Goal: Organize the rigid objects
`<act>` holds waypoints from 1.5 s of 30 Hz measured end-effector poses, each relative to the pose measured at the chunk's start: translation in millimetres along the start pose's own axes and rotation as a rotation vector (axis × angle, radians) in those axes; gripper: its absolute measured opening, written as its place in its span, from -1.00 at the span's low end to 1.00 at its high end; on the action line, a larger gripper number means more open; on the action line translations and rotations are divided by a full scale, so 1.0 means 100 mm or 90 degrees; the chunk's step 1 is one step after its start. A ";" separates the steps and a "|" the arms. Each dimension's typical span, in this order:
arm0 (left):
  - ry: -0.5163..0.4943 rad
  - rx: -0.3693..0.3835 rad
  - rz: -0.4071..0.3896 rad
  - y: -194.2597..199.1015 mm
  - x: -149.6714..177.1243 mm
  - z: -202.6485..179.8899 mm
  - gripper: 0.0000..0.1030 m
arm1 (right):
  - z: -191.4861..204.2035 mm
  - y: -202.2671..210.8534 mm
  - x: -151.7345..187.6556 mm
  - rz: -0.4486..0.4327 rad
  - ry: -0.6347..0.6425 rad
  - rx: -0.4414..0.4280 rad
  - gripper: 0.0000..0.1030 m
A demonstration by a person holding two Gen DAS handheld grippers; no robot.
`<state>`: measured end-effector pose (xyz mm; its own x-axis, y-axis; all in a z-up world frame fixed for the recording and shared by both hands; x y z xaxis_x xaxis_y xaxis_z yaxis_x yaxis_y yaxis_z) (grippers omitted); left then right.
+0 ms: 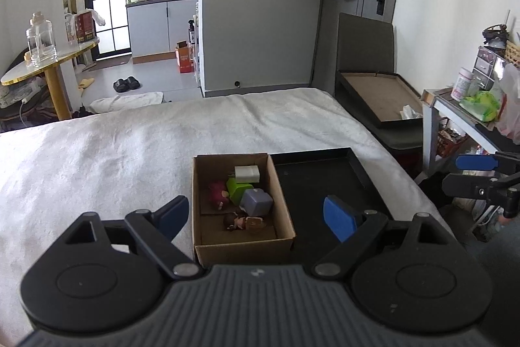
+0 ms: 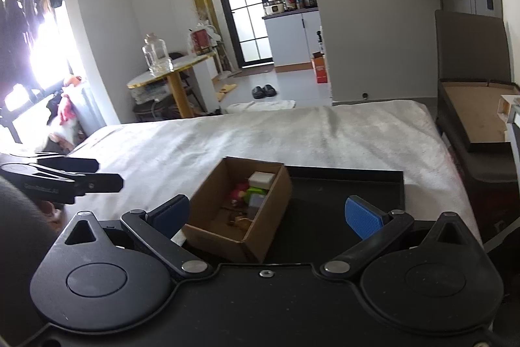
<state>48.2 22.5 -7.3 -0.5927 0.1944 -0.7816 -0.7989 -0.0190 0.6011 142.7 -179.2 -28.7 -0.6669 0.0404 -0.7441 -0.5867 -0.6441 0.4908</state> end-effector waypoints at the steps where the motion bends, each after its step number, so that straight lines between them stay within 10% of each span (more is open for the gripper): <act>1: 0.000 0.005 -0.002 0.01 0.00 -0.02 0.73 | 0.01 0.01 0.01 0.001 0.000 -0.003 1.00; 45: 0.039 0.055 0.064 -0.20 0.27 -0.22 0.76 | -0.01 0.05 0.32 0.090 -0.061 0.018 1.00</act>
<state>45.7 6.1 -44.3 -0.6767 0.1356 -0.7237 -0.7249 0.0492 0.6870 119.3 -182.0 -50.9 -0.7831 0.0245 -0.6215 -0.4964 -0.6266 0.6008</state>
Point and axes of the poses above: each gripper's, at about its wrist camera, not at the fingertips, and y roughly against the way its jaws point, z to its left, x to its underside, the point moved 6 cm from there along -y, roughly the way its jaws point, and after that the axes turned 15 degrees about -y, right-handed, at the moved point
